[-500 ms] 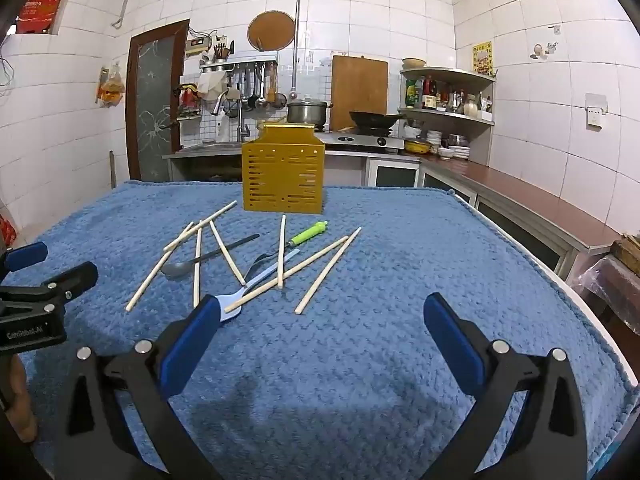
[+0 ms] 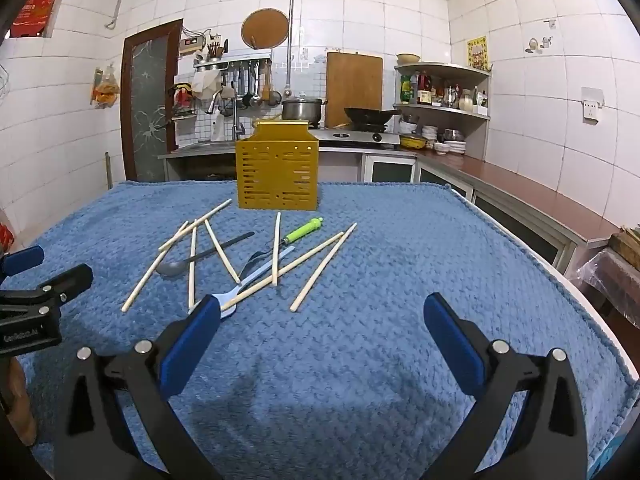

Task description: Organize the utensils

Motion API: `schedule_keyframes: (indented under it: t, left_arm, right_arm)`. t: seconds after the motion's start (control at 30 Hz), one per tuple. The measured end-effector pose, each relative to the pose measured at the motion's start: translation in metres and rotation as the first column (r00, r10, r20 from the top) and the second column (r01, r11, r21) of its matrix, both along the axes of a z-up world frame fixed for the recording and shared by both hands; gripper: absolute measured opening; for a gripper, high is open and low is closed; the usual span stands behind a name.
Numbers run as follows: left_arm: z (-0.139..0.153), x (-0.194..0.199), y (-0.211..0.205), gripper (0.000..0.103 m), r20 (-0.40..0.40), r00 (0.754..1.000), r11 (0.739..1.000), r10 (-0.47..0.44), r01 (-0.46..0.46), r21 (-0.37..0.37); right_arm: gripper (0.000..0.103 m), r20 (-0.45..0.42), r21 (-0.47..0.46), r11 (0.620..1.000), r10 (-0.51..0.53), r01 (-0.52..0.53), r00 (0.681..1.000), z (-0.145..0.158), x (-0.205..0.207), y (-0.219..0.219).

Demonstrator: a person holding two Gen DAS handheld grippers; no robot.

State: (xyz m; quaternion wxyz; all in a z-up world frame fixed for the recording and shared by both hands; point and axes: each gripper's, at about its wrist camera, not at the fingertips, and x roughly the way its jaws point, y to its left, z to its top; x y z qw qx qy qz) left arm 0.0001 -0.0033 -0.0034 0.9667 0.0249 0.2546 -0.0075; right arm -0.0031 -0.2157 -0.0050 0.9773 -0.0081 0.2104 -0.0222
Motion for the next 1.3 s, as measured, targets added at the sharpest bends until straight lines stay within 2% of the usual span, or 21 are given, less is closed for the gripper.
schedule_keyframes:
  t: [1.3]
  left_arm:
    - [-0.0006, 0.0003, 0.0005, 0.098, 0.000, 1.000, 1.000, -0.005, 0.005, -0.003]
  right_arm:
    - [0.099, -0.002, 0.001, 1.000, -0.011, 0.011, 1.000, -0.0012, 0.0012, -0.0029]
